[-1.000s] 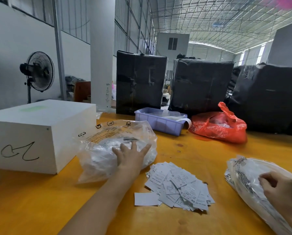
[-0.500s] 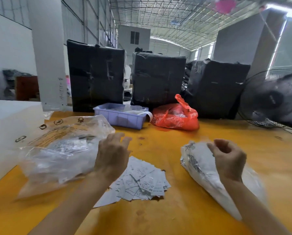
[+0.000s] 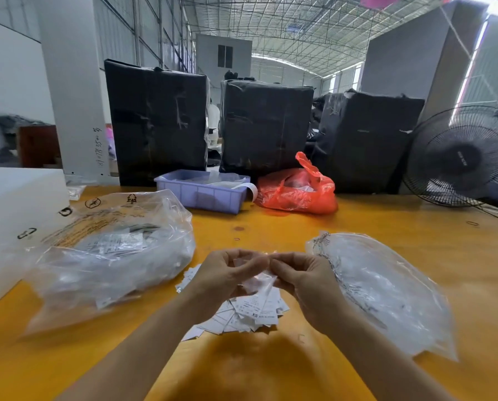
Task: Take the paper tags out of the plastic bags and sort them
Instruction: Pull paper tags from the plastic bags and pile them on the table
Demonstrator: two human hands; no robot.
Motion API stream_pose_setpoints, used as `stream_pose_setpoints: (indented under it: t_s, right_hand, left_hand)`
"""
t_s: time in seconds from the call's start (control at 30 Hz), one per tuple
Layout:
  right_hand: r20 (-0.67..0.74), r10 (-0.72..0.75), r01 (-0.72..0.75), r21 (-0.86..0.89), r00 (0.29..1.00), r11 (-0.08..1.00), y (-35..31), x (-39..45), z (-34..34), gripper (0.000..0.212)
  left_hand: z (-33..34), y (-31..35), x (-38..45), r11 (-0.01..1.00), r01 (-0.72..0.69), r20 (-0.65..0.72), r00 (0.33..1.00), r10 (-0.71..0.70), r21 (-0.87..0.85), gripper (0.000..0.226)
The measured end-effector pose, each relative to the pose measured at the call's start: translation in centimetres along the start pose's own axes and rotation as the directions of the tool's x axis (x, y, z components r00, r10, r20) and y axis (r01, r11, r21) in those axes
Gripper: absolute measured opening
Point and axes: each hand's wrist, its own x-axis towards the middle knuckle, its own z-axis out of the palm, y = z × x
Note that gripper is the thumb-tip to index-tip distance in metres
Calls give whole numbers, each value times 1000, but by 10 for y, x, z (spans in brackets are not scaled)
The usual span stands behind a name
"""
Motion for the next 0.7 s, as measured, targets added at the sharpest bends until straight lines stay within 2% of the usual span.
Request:
stream_pose_setpoints:
  t_s: [0.17, 0.3, 0.37, 0.4, 0.5, 0.57, 0.63, 0.7]
  right_hand:
    - [-22, 18, -18, 3, 1000, 1000, 3, 3, -4, 16]
    - [-18, 2, -3, -62, 1000, 998, 4, 4, -4, 8]
    - [58, 56, -55, -18, 997, 998, 1, 3, -5, 30]
    - [92, 82, -83, 8, 992, 996, -1, 3, -6, 34]
    - [119, 104, -112, 59, 987, 992, -7, 0, -6, 22]
    - [44, 24, -24, -5, 999, 1000, -9, 3, -7, 4]
    - [-108, -144, 126, -153, 984, 980, -14, 9, -19, 10]
    - [-267, -392, 252, -436, 881, 864, -21, 18, -44, 12]
  left_hand:
    - [3, -1, -1, 999, 38, -95, 995, -36, 17, 32]
    - [7, -1, -2, 998, 12, -180, 984, -2, 55, 30]
    - [8, 0, -3, 996, -4, -194, 981, 21, 86, 32]
    - [9, -1, -3, 995, -12, -202, 979, 32, 99, 34]
    - [10, -3, -3, 999, -23, -232, 972, 32, 40, 38]
    - [10, -5, 0, 998, -46, -240, 970, 37, -33, 33]
    - [7, -6, 3, 997, -67, -267, 962, 53, -44, 30]
    - [4, -10, 7, 998, -59, -298, 954, 45, -39, 32]
